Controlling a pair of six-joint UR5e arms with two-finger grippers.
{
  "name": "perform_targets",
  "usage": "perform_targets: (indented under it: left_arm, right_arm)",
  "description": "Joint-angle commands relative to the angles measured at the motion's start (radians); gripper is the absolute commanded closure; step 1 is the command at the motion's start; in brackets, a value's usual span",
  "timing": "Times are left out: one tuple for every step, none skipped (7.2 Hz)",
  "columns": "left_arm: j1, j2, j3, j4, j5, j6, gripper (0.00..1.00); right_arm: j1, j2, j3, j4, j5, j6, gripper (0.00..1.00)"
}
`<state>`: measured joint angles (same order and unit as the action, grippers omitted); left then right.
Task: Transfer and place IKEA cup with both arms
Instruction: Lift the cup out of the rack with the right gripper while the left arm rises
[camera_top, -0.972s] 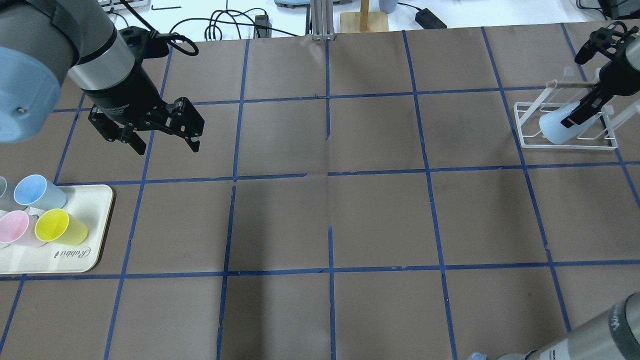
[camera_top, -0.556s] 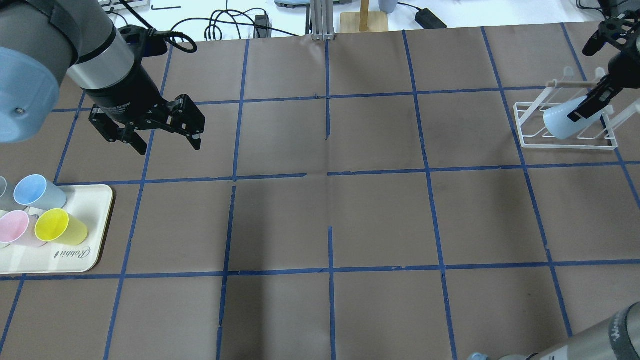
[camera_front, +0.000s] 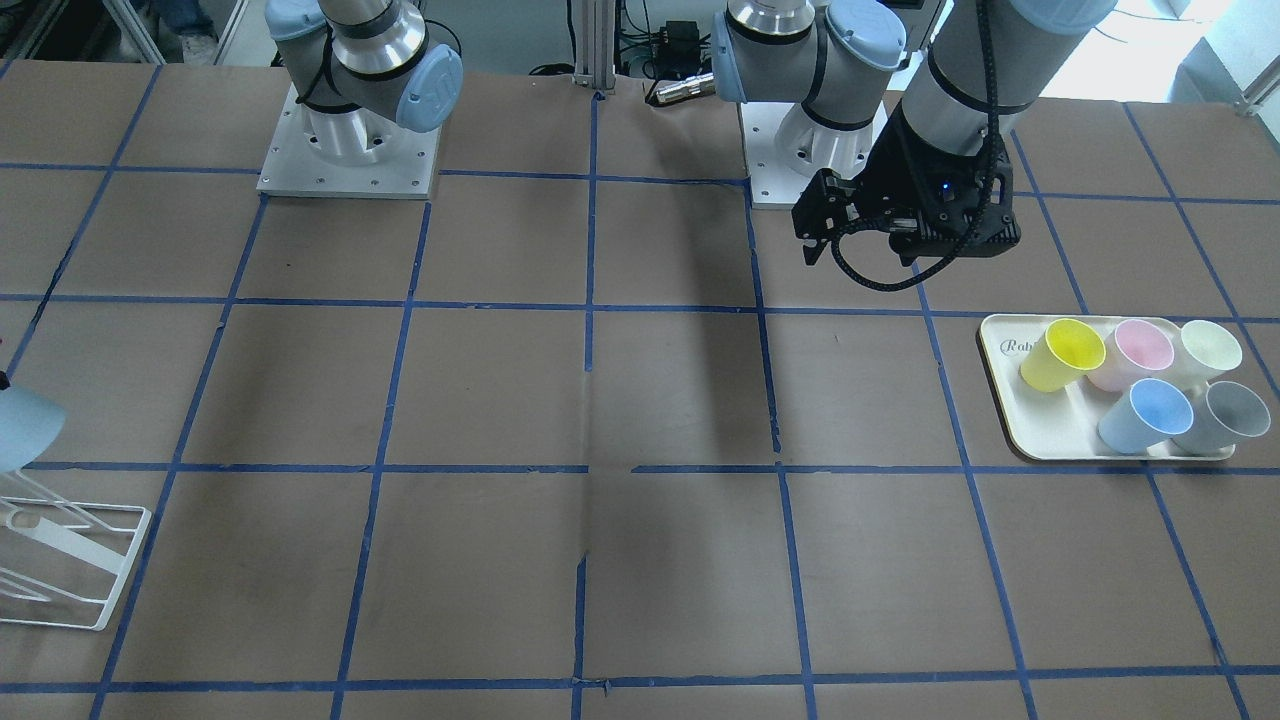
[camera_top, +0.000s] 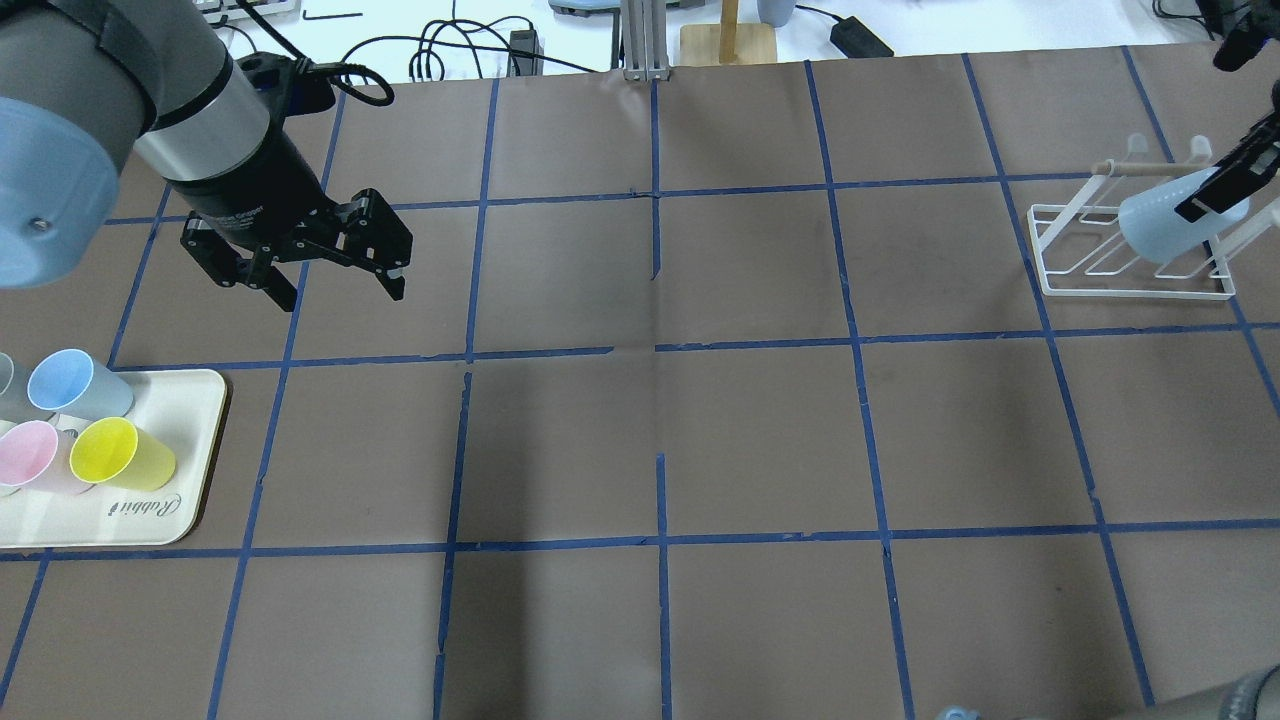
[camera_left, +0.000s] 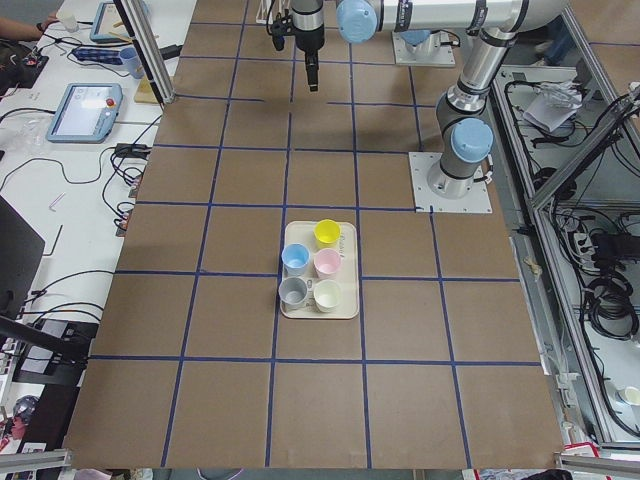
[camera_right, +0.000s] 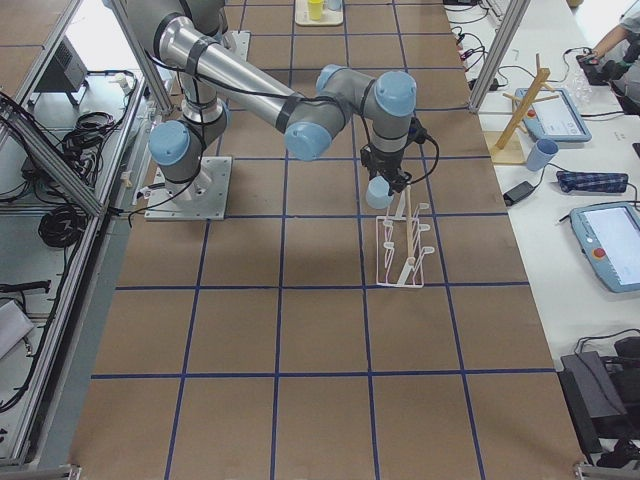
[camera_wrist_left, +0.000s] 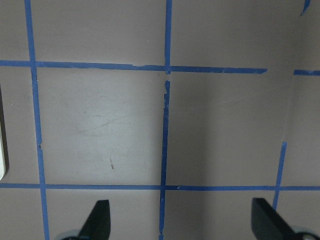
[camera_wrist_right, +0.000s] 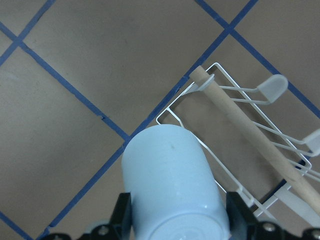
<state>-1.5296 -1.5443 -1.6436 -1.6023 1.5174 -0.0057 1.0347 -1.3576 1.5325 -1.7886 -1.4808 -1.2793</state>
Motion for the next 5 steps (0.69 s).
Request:
perform_targets:
  left_arm:
    - [0.005,0.001,-0.001,-0.001,-0.023,0.001,0.00]
    - [0.006,0.003,0.008,-0.002,-0.042,-0.002,0.00]
    - [0.009,0.006,0.005,-0.010,-0.165,-0.044,0.00]
    - [0.008,-0.002,0.005,-0.007,-0.240,-0.075,0.00]
    - [0.009,-0.002,0.007,-0.004,-0.343,-0.121,0.00]
  right_arm:
    - [-0.001,-0.040,-0.098,0.168,-0.030,0.000,0.55]
    - [-0.001,-0.044,-0.141,0.228,-0.027,-0.002,0.65]
    - [-0.001,-0.049,-0.176,0.288,-0.003,-0.008,0.72]
    - [0.002,-0.082,-0.205,0.363,0.098,-0.003,0.74]
    - [0.007,-0.107,-0.212,0.432,0.182,-0.006,0.74]
